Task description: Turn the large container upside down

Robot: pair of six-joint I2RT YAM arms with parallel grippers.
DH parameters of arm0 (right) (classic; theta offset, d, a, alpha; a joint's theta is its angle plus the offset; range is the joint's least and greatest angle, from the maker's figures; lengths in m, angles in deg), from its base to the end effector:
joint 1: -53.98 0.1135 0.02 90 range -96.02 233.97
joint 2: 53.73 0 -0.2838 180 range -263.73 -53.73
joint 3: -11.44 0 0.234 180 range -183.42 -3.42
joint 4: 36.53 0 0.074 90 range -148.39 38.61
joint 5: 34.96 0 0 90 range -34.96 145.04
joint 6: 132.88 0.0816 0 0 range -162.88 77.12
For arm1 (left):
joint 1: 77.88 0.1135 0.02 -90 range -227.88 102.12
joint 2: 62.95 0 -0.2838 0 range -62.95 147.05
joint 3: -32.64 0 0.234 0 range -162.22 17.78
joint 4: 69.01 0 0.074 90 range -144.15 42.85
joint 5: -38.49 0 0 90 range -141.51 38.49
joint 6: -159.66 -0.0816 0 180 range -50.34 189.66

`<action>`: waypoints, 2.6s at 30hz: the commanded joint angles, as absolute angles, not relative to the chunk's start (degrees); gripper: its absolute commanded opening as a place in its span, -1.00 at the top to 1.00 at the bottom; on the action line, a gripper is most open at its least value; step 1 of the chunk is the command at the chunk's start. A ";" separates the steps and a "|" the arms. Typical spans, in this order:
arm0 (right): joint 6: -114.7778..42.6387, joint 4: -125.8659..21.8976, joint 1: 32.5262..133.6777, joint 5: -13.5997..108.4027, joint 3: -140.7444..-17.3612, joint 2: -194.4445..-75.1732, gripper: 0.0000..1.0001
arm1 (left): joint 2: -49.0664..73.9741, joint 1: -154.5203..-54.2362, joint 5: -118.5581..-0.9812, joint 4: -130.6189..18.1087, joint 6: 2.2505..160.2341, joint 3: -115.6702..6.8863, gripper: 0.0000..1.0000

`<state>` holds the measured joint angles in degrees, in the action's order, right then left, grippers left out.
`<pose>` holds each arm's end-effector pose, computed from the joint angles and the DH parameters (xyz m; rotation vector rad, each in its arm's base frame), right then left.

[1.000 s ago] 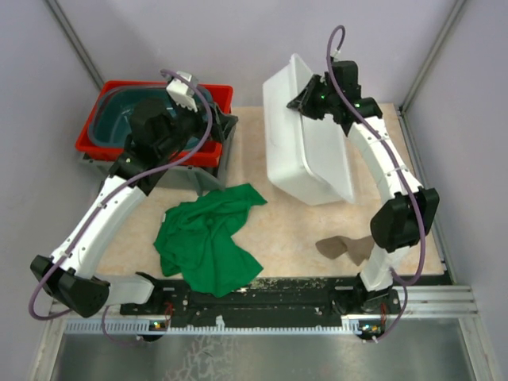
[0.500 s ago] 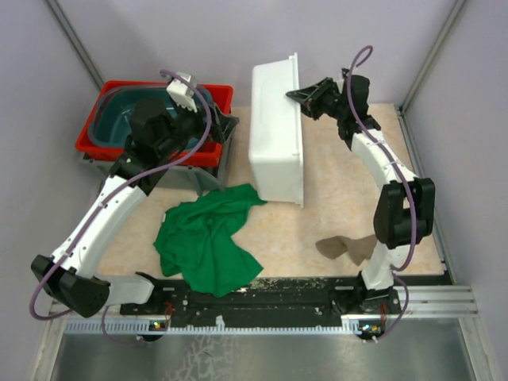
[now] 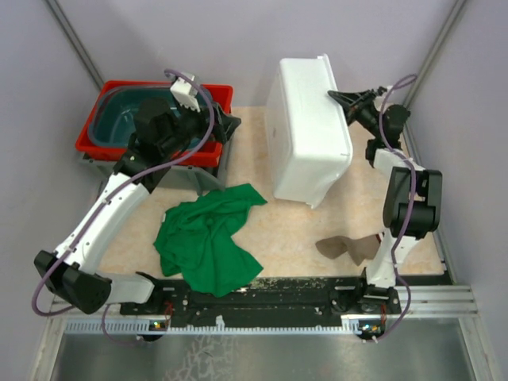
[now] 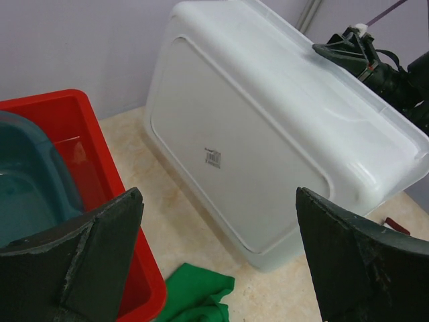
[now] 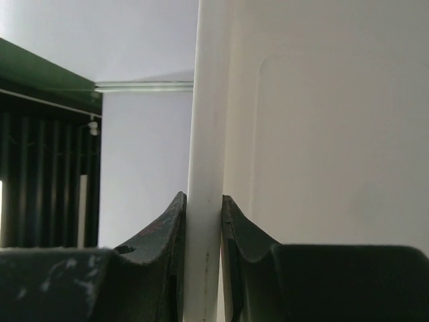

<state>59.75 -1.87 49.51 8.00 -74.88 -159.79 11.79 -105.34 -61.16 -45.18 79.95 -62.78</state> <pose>0.4473 0.0249 0.3406 0.6965 1.5626 1.8882 0.2763 -0.1590 0.4614 0.3786 1.6201 -0.6403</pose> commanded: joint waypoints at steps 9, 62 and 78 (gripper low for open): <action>13.57 -55.77 36.24 6.64 -82.70 -157.39 0.12 | 14.32 -104.96 -62.13 -46.64 80.53 -64.80 -1.00; -20.33 -98.32 83.28 71.64 -107.33 -163.62 -0.04 | 7.10 -104.37 -45.76 -38.05 81.22 -62.79 -1.00; -24.50 -87.84 76.12 63.51 -96.53 -153.75 -0.04 | 10.43 -104.30 -49.83 -37.21 82.10 -63.91 -1.00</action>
<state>-22.37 -93.69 72.08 67.32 -99.97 -159.31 11.46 -104.71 -48.39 -35.15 81.91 -64.68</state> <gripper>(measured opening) 0.522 0.998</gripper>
